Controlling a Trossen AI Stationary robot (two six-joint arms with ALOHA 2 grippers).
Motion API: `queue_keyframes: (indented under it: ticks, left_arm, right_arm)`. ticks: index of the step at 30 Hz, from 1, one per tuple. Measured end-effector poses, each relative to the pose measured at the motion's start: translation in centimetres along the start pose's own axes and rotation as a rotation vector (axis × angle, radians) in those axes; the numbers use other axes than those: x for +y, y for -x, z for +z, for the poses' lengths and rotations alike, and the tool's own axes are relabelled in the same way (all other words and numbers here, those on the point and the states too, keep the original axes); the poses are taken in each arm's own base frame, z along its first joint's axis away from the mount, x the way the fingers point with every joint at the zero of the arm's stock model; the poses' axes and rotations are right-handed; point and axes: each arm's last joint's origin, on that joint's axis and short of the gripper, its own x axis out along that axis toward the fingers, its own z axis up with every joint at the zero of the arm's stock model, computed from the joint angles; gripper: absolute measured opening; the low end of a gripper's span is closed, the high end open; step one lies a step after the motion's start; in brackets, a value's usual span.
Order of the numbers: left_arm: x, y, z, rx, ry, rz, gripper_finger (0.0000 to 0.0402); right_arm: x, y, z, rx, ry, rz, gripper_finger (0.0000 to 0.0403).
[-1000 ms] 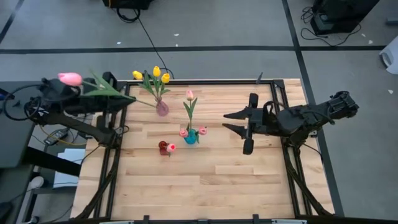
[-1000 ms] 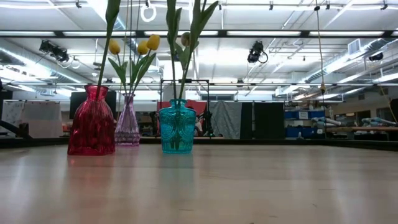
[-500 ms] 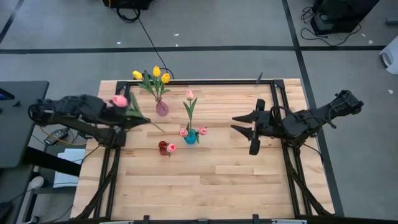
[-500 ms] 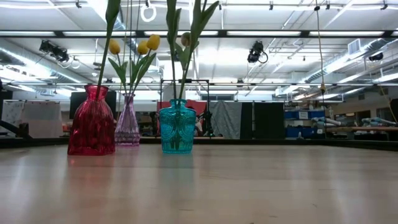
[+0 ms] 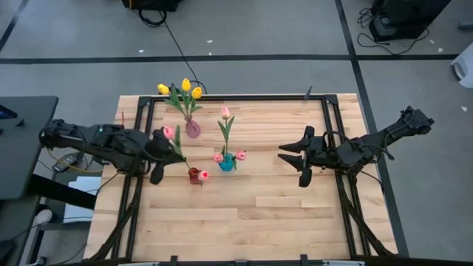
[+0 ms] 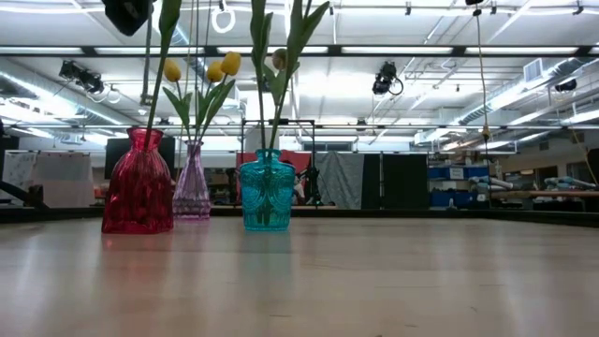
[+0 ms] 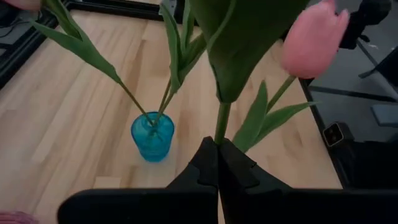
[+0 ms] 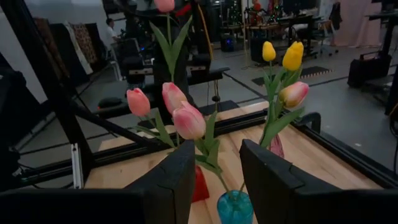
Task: Sort flowers into vase by color
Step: Put the pink flower into the red flower vase
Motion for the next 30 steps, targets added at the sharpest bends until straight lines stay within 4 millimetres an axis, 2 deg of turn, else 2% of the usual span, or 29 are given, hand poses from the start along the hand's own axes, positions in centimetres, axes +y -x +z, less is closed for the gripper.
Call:
queue_keyframes:
  ticks: [7, 14, 19, 27, 30]
  left_arm:
    - [0.3, -1.4, -1.5, 0.023, -0.029, 0.038, 0.0001]
    - [0.7, -1.8, -2.8, 0.019, -0.032, 0.063, 0.0001]
    - [0.8, -2.8, -4.2, 0.051, -0.037, 0.057, 0.0003]
    - [1.1, -4.6, -6.9, 0.126, 0.018, 0.010, 0.0039]
    - [1.2, -4.8, -7.3, 0.142, 0.031, 0.014, 0.0063]
  right_arm:
    - [0.0, 0.0, -0.1, -0.002, -0.002, 0.004, 0.0140]
    - [0.0, 0.0, -0.1, -0.001, -0.008, 0.005, 0.0140]
    - [0.0, 0.0, -0.1, 0.002, -0.013, 0.004, 0.0140]
    - [0.0, 0.0, -0.1, 0.002, -0.013, 0.003, 0.0140]
    - [0.0, 0.0, -0.1, 0.002, -0.013, 0.003, 0.0140]
